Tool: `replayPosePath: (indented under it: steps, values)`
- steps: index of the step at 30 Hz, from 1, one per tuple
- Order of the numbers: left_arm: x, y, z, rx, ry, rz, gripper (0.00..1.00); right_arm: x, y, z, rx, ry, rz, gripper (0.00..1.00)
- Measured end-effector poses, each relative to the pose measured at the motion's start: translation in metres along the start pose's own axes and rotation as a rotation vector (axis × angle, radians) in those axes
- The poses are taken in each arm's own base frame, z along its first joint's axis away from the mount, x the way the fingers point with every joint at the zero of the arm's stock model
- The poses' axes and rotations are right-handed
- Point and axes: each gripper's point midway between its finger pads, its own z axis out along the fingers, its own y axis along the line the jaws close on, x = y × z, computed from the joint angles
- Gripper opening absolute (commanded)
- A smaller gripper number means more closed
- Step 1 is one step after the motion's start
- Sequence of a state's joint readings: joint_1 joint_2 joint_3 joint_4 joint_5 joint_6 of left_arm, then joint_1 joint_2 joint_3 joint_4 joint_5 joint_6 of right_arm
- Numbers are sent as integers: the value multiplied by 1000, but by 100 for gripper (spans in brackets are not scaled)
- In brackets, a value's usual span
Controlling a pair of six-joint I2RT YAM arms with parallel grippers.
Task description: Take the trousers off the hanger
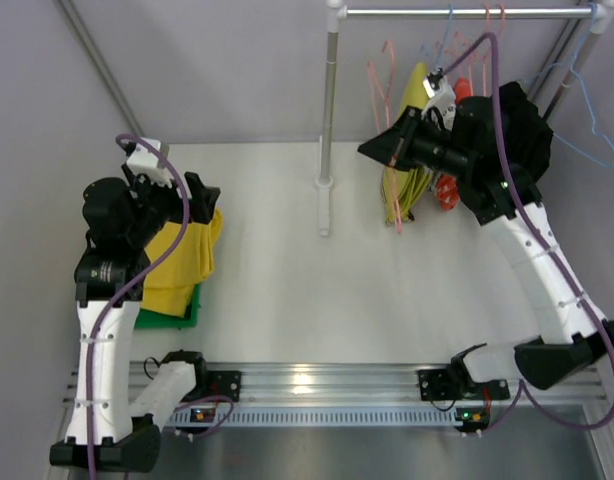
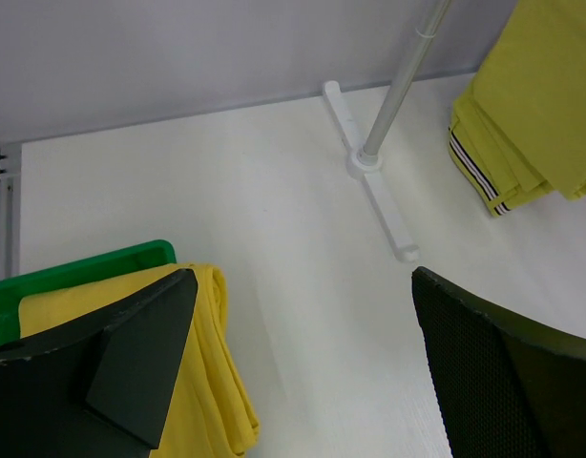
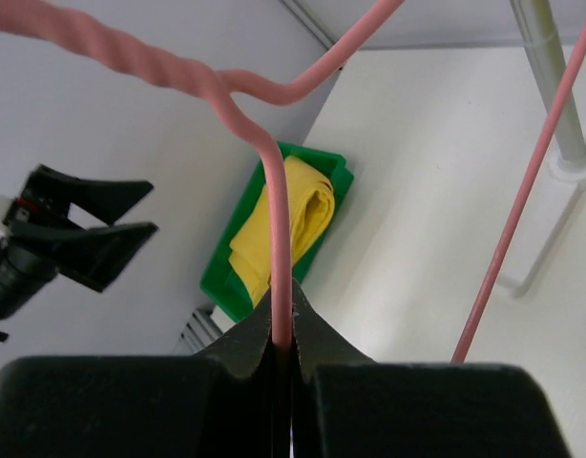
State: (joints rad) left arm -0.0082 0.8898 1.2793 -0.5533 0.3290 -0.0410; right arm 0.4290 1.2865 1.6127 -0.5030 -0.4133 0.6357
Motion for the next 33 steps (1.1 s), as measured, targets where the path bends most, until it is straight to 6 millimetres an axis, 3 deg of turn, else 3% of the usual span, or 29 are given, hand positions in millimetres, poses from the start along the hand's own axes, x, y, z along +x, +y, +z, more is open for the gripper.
replayPosePath:
  steps: [6,10,13,17,23,28,33]
  values:
    - [1,2,3,-6,9,-16,99,-43,0,60,-28,-4,23,0]
    - [-5,5,-4,-37,-17,-4,99,-52,-21,98,-22,18,36,0]
    - [-11,6,-12,-60,-43,7,99,-55,-41,115,0,24,50,0]
    - [-14,8,-18,-78,-64,16,99,-69,-52,126,6,-3,52,0]
    - [-7,11,-17,-94,-51,23,99,-99,-48,125,-11,-76,17,0]
    - [5,16,-12,-110,-22,19,99,-102,-51,131,-15,-85,8,0]
    - [6,18,-12,-118,-19,21,99,-96,-70,153,-6,-68,18,0]
